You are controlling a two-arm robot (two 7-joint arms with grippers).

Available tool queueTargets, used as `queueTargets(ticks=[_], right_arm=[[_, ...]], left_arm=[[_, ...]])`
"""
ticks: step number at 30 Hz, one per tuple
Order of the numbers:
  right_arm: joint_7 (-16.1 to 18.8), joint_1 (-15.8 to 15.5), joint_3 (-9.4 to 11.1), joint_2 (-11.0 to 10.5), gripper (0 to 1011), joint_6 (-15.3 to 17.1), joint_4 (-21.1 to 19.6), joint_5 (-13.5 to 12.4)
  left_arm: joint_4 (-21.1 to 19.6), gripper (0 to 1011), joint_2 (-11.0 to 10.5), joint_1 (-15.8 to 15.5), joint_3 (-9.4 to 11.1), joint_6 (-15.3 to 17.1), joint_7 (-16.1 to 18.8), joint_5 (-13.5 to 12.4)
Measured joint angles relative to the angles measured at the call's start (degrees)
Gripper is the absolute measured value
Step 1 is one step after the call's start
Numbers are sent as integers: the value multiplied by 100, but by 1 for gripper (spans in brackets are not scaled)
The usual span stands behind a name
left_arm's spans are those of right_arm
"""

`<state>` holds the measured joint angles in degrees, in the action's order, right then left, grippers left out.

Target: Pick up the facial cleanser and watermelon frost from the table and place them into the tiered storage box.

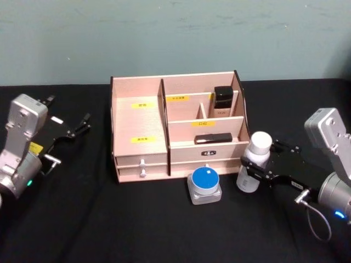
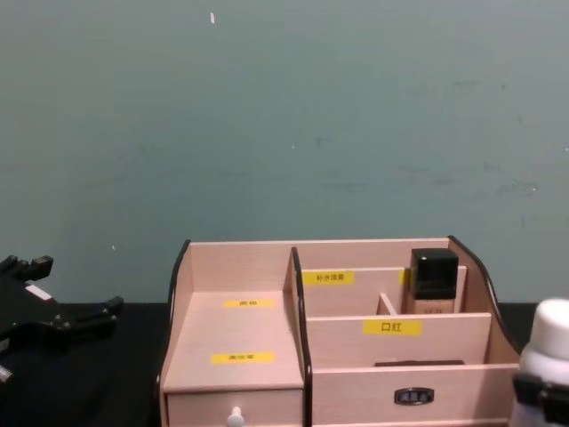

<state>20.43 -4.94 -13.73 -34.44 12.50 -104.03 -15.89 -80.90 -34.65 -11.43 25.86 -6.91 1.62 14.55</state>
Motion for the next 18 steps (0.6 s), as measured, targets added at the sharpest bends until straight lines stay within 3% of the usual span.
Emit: queueTargets(ticks=[10, 18], right_arm=[[81, -49, 199, -44, 618, 50, -539, -100], [138, 433, 28, 59, 618, 219, -731, -95]], left_arm=[[0, 1001, 0, 0, 0, 0, 0, 0], [0, 1001, 0, 0, 0, 0, 0, 0]])
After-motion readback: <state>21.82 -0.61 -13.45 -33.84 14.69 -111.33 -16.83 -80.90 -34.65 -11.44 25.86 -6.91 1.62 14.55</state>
